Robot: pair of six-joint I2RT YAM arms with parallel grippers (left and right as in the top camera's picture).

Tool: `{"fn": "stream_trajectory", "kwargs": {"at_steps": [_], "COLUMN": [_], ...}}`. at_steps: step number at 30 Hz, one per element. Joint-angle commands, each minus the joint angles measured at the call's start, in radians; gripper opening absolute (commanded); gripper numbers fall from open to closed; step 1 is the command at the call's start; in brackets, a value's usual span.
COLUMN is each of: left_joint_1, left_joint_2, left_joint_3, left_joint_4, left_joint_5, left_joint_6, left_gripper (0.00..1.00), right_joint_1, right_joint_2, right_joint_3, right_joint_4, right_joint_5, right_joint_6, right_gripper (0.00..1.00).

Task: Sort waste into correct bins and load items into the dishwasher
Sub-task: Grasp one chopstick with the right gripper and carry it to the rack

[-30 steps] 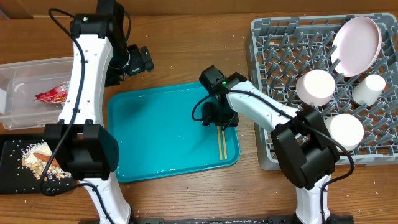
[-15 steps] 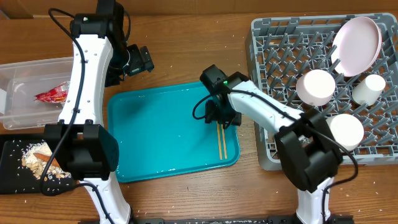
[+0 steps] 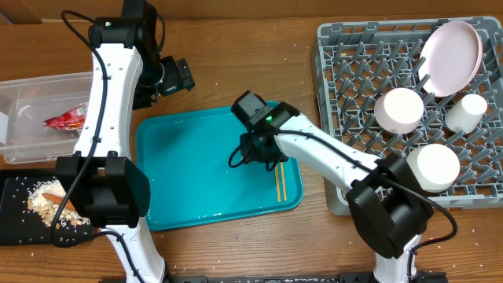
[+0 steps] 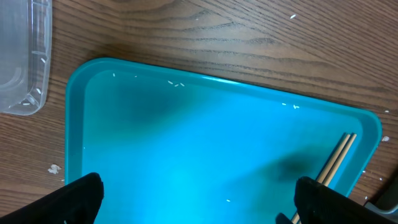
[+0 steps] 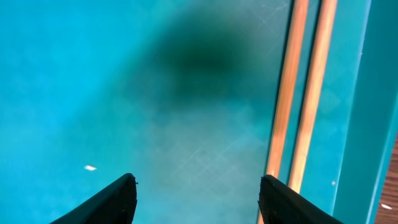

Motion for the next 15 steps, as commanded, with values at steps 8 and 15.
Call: {"fn": "stream_trajectory", "kwargs": {"at_steps": [8,15], "left_joint_1": [-0.007,-0.007], "left_joint_2": [-0.011,-0.011], "left_joint_3": [-0.008,-0.008], "left_joint_4": [0.001,0.001], "left_joint_5": [0.007,0.007], "left_joint_6": [-0.014,-0.014], "left_gripper": [1.0,1.0], "right_joint_1": [-0.006,-0.006], "right_joint_2": [0.061,0.068], "right_joint_3": [-0.002,-0.002], "right_joint_4": [0.005,0.009], "right_joint_5": [0.067,0.086], "right_joint_6": [-0.003,-0.029], "right_gripper": [0.66,0.71]}}
